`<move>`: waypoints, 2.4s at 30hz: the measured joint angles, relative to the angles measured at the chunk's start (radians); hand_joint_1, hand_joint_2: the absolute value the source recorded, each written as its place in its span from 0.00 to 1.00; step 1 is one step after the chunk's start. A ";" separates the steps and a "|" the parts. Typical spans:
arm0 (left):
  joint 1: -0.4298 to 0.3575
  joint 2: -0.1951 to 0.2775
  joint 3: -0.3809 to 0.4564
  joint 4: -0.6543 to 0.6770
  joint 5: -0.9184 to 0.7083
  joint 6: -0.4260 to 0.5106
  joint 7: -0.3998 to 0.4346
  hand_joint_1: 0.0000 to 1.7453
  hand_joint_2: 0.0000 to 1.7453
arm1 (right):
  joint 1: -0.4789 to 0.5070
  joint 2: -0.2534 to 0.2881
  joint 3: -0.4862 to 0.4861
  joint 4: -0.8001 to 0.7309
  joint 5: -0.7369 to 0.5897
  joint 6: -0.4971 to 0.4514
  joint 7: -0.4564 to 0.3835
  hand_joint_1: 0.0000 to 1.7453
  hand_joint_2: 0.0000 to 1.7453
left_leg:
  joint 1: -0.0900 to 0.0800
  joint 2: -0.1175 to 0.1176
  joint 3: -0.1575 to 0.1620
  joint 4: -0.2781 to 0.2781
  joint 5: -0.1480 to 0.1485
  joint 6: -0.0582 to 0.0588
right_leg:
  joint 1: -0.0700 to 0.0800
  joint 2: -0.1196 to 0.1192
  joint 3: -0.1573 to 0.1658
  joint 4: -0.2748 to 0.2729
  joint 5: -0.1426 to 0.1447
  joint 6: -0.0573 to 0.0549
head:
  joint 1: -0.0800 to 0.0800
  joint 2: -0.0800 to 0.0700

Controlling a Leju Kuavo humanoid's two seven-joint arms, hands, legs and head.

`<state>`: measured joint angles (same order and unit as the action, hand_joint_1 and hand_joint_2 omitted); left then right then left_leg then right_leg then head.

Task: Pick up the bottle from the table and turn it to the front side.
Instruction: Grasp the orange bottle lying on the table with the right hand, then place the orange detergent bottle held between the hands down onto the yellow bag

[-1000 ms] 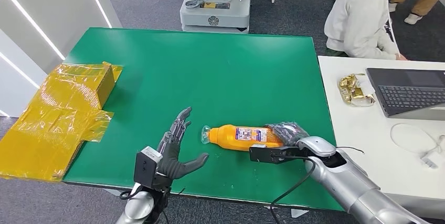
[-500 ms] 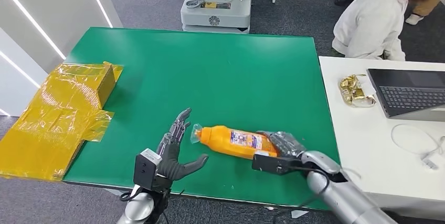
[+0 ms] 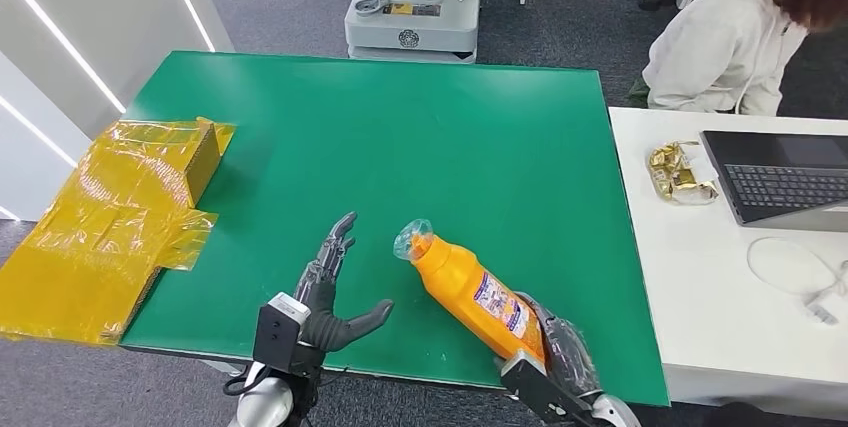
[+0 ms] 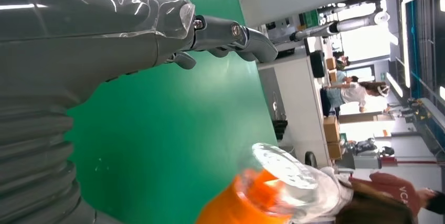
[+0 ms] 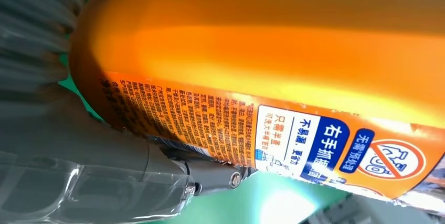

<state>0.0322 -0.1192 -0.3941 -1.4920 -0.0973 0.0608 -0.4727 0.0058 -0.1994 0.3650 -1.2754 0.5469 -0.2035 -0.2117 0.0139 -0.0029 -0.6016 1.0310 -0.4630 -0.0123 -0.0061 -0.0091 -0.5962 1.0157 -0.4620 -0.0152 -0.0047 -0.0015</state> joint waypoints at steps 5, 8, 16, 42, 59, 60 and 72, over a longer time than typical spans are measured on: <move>-0.004 -0.010 0.000 0.000 -0.007 -0.009 0.003 0.00 1.00 | 0.044 0.048 -0.068 -0.075 0.043 0.002 -0.002 1.00 1.00 | 0.000 0.000 0.000 0.000 0.000 0.000 | 0.000 0.000 0.000 0.000 0.000 0.000 | 0.000 0.000; -0.009 -0.013 0.005 0.000 0.001 -0.032 0.011 0.00 1.00 | 0.063 0.067 -0.103 -0.104 0.049 0.003 -0.010 1.00 1.00 | 0.000 0.000 0.000 0.000 0.000 0.000 | 0.000 0.000 0.000 0.000 0.000 0.000 | 0.000 0.000; -0.088 -0.016 0.016 0.005 0.125 -0.234 0.055 0.00 1.00 | 0.040 0.109 -0.149 -0.124 0.006 0.003 -0.110 1.00 1.00 | 0.000 0.001 0.000 0.000 0.001 0.000 | 0.000 0.001 0.000 0.000 0.001 0.000 | 0.000 0.000; -0.501 -0.035 0.014 0.157 0.484 -0.275 0.166 0.00 1.00 | -0.457 0.188 0.117 0.307 -0.166 -0.065 -0.181 1.00 1.00 | 0.000 0.003 -0.002 0.000 0.006 -0.002 | 0.000 0.003 -0.003 0.002 0.005 -0.002 | 0.000 0.000; -0.535 -0.047 -0.016 0.219 0.458 -0.282 0.125 0.00 1.00 | -0.450 0.187 0.126 0.193 -0.073 -0.058 -0.096 1.00 1.00 | 0.000 0.003 -0.002 0.000 0.006 -0.002 | 0.000 0.003 -0.004 0.002 0.005 -0.002 | 0.000 0.000; -0.536 -0.047 -0.019 0.223 0.465 -0.288 0.126 0.00 1.00 | -0.454 0.187 0.125 0.191 -0.068 -0.051 -0.096 1.00 1.00 | 0.000 0.003 -0.002 0.000 0.006 -0.002 | 0.000 0.003 -0.004 0.002 0.005 -0.002 | 0.000 0.000; -0.536 -0.050 -0.056 0.246 0.487 -0.310 0.139 0.00 1.00 | -0.519 0.219 0.124 0.211 -0.033 -0.036 -0.101 1.00 1.00 | 0.000 0.003 -0.002 0.001 0.006 -0.002 | 0.000 0.003 -0.004 0.002 0.005 -0.002 | 0.000 0.000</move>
<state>-0.5035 -0.1694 -0.4500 -1.2458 0.3894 -0.2496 -0.3334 -0.5128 0.0196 0.4894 -1.0645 0.5135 -0.2396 -0.3127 0.0139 0.0004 -0.6036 1.0316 -0.4574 -0.0142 -0.0061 -0.0059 -0.6001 1.0176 -0.4568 -0.0170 -0.0050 -0.0015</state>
